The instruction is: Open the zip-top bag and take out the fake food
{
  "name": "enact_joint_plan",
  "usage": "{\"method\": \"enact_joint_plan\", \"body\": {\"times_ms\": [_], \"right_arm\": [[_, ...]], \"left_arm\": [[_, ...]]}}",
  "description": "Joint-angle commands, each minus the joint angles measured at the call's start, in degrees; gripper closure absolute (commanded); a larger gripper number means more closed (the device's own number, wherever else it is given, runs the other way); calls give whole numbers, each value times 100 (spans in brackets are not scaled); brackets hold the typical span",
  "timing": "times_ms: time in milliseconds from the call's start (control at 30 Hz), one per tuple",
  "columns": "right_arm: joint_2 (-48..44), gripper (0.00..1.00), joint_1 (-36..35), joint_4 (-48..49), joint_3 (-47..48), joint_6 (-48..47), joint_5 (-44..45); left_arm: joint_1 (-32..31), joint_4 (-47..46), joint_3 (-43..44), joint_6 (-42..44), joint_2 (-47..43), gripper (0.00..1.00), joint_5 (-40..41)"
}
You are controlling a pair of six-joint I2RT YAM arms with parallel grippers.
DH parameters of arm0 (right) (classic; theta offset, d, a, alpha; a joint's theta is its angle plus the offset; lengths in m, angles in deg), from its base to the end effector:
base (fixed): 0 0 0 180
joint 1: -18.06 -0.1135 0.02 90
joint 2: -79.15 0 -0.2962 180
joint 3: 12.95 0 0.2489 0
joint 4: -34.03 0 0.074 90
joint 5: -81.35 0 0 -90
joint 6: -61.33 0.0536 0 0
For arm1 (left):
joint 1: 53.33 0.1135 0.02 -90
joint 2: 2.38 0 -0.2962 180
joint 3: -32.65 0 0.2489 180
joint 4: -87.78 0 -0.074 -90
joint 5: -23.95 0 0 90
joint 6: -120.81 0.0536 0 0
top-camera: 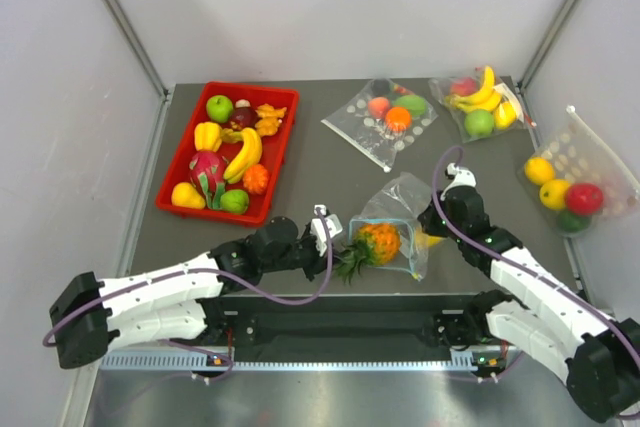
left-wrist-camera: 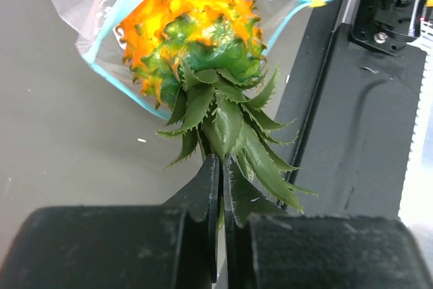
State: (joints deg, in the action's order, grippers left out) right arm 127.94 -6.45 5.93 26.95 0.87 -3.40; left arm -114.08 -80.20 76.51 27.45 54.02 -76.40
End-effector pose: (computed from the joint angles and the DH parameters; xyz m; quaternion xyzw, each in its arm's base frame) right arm 0.1590 0.0671 0.2212 0.0596 0.8922 0.1661 0.4158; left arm 0.0963 -0.1917 0.2535 0.4451 0.7116 -0.3500 0.4160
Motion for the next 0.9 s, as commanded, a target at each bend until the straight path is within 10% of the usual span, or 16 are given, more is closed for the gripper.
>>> {"method": "enact_joint_plan", "body": {"times_ms": [0,867], "right_arm": [[156,100,166,492,261,-150,125],[218,100,869,668,182,-361,-411]], "left_arm": [[-16,-62,-21,-139,-287,100,-187],[423,940,1148,-69,-1219,100,1545]]}}
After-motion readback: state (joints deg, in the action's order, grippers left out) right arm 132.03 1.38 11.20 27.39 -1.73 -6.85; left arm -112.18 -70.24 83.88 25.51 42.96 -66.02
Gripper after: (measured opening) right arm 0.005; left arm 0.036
